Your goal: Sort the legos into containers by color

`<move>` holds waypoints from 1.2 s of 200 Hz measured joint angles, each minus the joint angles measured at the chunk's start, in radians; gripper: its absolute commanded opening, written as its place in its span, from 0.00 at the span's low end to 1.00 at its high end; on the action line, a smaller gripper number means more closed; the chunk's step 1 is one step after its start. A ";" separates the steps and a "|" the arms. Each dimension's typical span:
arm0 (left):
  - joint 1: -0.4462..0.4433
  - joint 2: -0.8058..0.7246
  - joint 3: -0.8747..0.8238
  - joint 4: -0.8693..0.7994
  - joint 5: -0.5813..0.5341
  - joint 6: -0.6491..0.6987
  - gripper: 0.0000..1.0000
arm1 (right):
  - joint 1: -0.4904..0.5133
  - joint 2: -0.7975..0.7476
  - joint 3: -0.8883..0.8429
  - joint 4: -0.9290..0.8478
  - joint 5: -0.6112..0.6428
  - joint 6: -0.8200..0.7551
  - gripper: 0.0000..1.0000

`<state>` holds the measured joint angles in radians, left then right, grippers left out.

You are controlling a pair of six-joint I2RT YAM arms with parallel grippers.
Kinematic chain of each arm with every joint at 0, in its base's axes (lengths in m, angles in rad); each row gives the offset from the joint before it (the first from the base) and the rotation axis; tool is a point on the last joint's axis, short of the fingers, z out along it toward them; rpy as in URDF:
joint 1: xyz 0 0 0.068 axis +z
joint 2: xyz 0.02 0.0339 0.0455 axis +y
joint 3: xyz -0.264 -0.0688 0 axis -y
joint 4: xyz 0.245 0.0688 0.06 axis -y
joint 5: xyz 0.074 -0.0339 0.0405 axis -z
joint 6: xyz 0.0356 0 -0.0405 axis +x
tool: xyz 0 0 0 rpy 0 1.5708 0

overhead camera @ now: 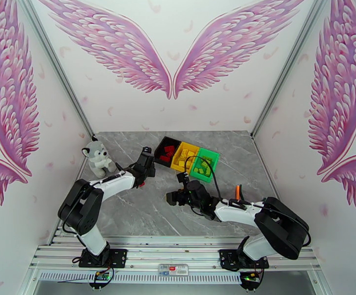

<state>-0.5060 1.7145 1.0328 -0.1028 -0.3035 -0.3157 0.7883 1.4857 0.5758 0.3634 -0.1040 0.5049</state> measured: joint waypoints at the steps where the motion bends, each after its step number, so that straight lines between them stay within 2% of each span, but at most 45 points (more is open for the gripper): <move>1: 0.000 0.000 0.000 -0.001 0.000 0.000 0.24 | 0.000 0.000 0.000 0.000 0.000 0.000 0.86; 16: -0.001 -0.001 0.000 -0.009 -0.004 0.001 0.32 | 0.000 -0.005 0.000 0.000 0.004 0.000 0.86; 38: -0.006 -0.015 -0.029 -0.014 -0.029 -0.021 0.50 | 0.000 -0.022 -0.008 0.000 0.007 0.000 0.86; 75: -0.014 -0.104 -0.185 -0.009 -0.073 -0.070 0.64 | 0.000 -0.055 -0.031 -0.001 0.014 0.000 0.86; 97: -0.023 -0.151 -0.252 -0.013 -0.084 -0.098 0.66 | 0.000 -0.061 -0.032 -0.001 0.015 0.000 0.86; 135: -0.030 -0.163 -0.268 -0.002 -0.076 -0.130 0.69 | 0.000 -0.066 -0.035 0.000 0.018 0.000 0.86; 186: -0.032 -0.068 -0.267 0.023 -0.056 -0.153 0.69 | 0.000 -0.076 -0.050 -0.001 0.023 0.000 0.86; 240: -0.031 -0.042 -0.263 0.024 -0.074 -0.163 0.69 | 0.000 -0.102 -0.061 0.000 0.029 0.000 0.86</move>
<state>-0.5373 1.6722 0.7700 -0.0792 -0.3779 -0.4786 0.7883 1.3834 0.5152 0.3634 -0.0746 0.5049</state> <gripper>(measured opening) 0.698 0.861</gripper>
